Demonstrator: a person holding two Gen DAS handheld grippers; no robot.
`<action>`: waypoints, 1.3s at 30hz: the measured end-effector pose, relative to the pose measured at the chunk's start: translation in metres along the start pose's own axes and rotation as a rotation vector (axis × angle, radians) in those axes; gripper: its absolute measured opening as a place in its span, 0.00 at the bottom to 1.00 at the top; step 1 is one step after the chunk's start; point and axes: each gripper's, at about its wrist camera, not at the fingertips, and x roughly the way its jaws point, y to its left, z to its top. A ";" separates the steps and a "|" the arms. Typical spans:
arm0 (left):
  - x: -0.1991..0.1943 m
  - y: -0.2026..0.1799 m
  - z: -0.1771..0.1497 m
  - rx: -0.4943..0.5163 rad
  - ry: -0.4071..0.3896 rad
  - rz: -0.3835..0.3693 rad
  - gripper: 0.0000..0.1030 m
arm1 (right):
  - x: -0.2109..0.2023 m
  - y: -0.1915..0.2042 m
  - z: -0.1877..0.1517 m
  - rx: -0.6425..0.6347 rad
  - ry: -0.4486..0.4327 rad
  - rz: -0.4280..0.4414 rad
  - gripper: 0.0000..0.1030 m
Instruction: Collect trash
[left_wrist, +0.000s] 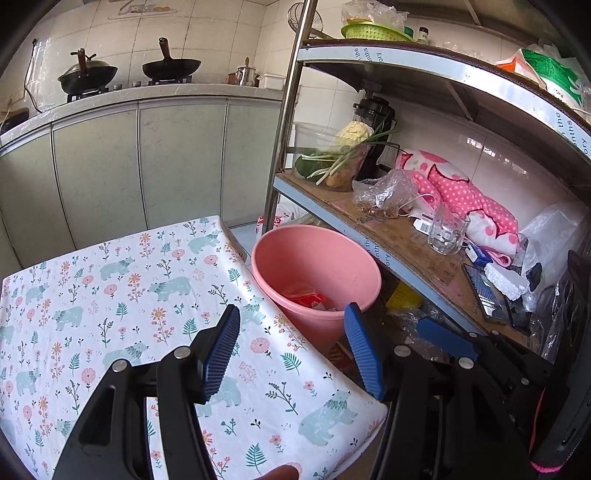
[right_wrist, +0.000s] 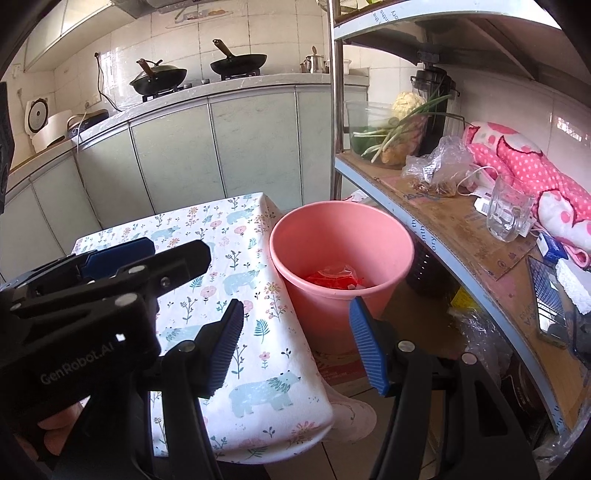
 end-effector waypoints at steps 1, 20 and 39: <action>0.000 0.001 0.000 -0.001 0.001 0.001 0.56 | 0.001 0.000 0.001 0.001 -0.002 0.000 0.58; 0.013 0.012 -0.007 -0.013 0.026 -0.009 0.55 | 0.019 -0.001 -0.003 0.006 0.027 -0.011 0.58; 0.012 0.008 -0.007 -0.003 0.020 -0.013 0.55 | 0.020 -0.002 -0.005 0.008 0.029 -0.013 0.58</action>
